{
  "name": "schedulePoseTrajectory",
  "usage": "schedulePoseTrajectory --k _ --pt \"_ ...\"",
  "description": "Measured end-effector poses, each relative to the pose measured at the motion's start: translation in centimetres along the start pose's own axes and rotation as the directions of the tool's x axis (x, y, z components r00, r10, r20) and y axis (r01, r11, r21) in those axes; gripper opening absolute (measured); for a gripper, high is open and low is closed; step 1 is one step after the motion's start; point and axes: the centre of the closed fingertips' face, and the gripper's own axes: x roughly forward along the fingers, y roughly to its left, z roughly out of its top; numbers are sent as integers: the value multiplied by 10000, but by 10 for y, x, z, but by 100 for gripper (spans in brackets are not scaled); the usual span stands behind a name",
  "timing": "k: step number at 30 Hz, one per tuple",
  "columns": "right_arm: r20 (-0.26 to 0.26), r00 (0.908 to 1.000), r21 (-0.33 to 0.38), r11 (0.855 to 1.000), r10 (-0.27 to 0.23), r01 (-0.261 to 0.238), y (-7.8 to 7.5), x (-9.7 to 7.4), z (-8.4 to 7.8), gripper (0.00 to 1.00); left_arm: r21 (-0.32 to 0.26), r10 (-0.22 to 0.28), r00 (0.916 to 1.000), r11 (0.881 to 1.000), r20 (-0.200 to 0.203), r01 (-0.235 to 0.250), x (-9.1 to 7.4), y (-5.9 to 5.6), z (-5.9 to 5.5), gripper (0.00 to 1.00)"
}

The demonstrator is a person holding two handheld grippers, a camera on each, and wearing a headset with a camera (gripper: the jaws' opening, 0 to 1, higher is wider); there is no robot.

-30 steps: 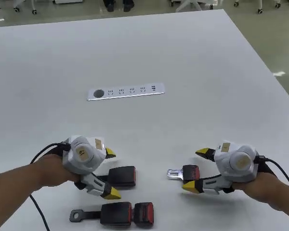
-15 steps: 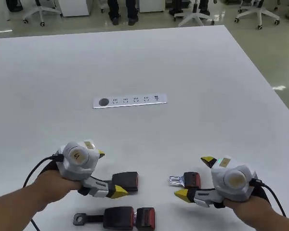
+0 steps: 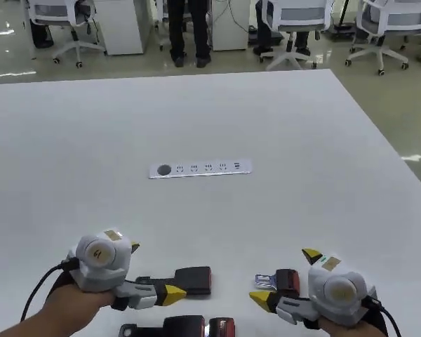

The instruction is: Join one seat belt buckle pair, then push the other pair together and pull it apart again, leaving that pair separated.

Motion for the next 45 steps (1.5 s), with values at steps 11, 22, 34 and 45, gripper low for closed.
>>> schedulePoseTrajectory --k 11,22,34,45 --pt "239 9991 234 9991 -358 353 23 -25 4 89 -483 491 9981 9977 379 -473 -43 1 -16 98" --pt "379 9967 398 9967 -720 705 41 -55 -1 90 -483 832 9946 9956 627 -802 -87 -6 -39 98" --pt "621 9941 418 9954 -885 860 54 -73 3 92 -794 912 9908 9933 999 -834 -116 -12 -57 100" --pt "975 9911 428 9953 -911 873 78 -90 6 95 -1009 798 9827 9929 1673 -634 -137 -17 -59 100"
